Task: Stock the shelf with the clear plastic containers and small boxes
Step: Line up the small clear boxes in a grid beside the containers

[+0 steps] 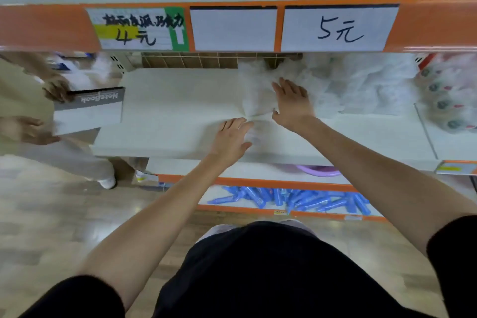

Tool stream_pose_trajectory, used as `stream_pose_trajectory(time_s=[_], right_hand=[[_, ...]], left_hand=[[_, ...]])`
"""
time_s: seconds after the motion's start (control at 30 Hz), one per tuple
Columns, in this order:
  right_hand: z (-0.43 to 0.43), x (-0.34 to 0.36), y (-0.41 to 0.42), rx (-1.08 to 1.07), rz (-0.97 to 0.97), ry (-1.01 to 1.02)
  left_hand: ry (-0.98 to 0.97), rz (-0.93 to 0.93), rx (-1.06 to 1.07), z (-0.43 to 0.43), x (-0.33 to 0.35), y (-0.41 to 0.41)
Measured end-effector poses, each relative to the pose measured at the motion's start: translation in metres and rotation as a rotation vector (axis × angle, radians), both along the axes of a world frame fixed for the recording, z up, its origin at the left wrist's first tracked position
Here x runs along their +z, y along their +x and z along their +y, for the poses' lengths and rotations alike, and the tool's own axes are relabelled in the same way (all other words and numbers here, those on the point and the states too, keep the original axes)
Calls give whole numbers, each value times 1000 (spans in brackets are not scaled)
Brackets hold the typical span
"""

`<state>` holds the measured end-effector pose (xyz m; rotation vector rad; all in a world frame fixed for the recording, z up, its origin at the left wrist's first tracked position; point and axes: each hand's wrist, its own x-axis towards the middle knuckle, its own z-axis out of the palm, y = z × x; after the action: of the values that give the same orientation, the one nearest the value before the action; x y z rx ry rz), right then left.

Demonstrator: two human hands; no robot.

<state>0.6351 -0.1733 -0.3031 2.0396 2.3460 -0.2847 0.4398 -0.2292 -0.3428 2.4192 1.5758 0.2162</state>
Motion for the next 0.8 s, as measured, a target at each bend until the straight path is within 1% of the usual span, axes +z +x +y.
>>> stream_pose_trajectory(time_s=[0.1, 0.17, 0.23, 0.33, 0.43, 0.5, 0.63, 0.8], right_hand=[[-16, -6, -10, 10, -22, 155], [-24, -10, -15, 27, -48, 212], [-28, -12, -16, 15, -20, 245], [-26, -9, -10, -18, 69, 232], [-19, -6, -4, -48, 202, 181], [-15, -3, -3, -59, 238, 136], [-12, 6, -6, -75, 116, 126], [-10, 8, -5, -105, 57, 144]], left_hand=[[16, -32, -9, 4, -3, -12], [28, -35, -34, 7, -5, -18], [35, -31, -59, 12, -6, -22], [46, -19, -80, 16, -6, -25], [46, -15, -92, 19, -5, -24], [29, -10, -97, 21, -4, -24], [-15, -11, -94, 23, -1, -25], [-70, -34, -88, 23, 1, -24]])
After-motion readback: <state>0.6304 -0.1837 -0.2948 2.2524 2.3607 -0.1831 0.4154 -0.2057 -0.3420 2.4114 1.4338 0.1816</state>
